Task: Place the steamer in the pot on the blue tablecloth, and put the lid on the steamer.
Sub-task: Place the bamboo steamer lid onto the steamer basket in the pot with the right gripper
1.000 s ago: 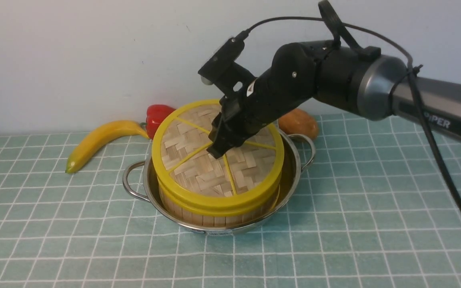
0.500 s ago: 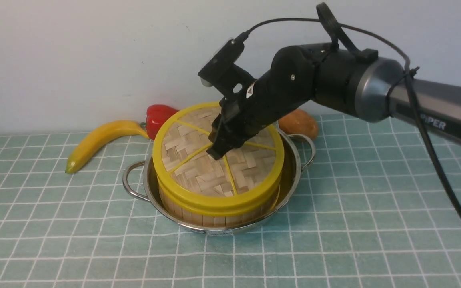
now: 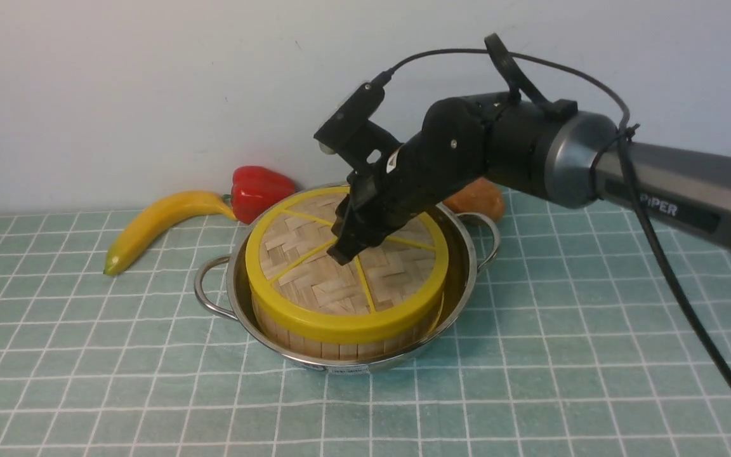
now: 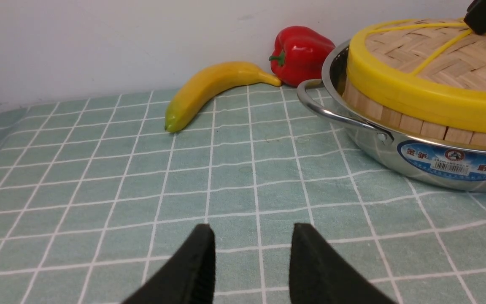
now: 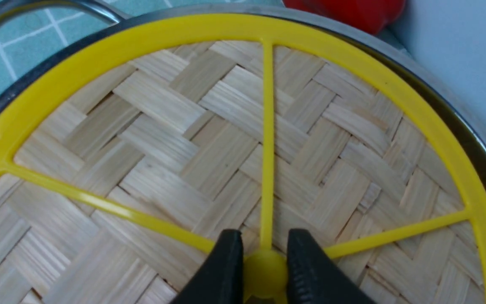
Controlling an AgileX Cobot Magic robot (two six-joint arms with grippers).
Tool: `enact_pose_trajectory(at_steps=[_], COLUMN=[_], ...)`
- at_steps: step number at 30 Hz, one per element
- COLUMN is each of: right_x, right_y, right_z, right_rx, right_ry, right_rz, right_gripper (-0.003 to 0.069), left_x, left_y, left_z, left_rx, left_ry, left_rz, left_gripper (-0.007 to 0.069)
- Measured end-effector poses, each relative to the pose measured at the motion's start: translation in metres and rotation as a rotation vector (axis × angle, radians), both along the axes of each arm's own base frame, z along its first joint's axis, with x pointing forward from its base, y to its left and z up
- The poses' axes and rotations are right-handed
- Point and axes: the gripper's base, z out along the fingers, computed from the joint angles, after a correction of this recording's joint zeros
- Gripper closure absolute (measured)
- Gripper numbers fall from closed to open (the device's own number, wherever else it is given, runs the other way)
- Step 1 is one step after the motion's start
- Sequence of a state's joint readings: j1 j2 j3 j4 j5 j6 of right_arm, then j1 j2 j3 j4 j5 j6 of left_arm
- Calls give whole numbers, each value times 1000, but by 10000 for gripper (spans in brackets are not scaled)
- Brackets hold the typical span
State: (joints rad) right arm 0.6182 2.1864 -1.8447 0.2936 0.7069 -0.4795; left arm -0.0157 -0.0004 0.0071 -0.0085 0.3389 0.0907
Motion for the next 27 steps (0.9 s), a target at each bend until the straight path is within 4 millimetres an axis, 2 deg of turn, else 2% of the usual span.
enact_pose_trajectory(at_steps=[3,6,8,12,13,14,15,16,17,18,19,20,21,22,23,24,25,26,27], right_x=[0,0,1,-1,-4,-4,-10,-11,-20,-21,-25,-35,-41,-51,-54,-59,-65,-66,-72], right_y=[0,0,0,-1,-3,-4,-9,-10,-17,-18,-20,-27,-31,-38,-40,-43,-47,-48,-50], right_z=[0,0,1,10,22,24,47,50,79,82,92,118,129,149,156,163,175,176,185], right_rx=[0,4,14,24,29,30,40,40,68,70,88,138,167,211,229,245,283,286,327], right_ry=[0,0,3,-10,-27,-29,-63,-65,-90,-94,-95,-100,-91,-93,-90,-90,-81,-83,-63], right_rz=[0,-5,-20,-24,-21,-22,-19,-19,-34,-33,-48,-81,-105,-130,-142,-148,-166,-165,-182], right_gripper=[511,460,296,143,97,88,64,62,66,69,88,153,225,332,429,489,593,593,655], left_x=[0,0,0,0,0,0,0,0,0,0,0,0,0,0,0,0,0,0,0], left_y=[0,0,0,0,0,0,0,0,0,0,0,0,0,0,0,0,0,0,0], left_z=[0,0,0,0,0,0,0,0,0,0,0,0,0,0,0,0,0,0,0], left_rx=[0,0,0,0,0,0,0,0,0,0,0,0,0,0,0,0,0,0,0], left_ry=[0,0,0,0,0,0,0,0,0,0,0,0,0,0,0,0,0,0,0], left_rz=[0,0,0,0,0,0,0,0,0,0,0,0,0,0,0,0,0,0,0], left_gripper=[382,382,382,382,382,382,382,382,382,382,382,382,382,382,382,382,382,382,382])
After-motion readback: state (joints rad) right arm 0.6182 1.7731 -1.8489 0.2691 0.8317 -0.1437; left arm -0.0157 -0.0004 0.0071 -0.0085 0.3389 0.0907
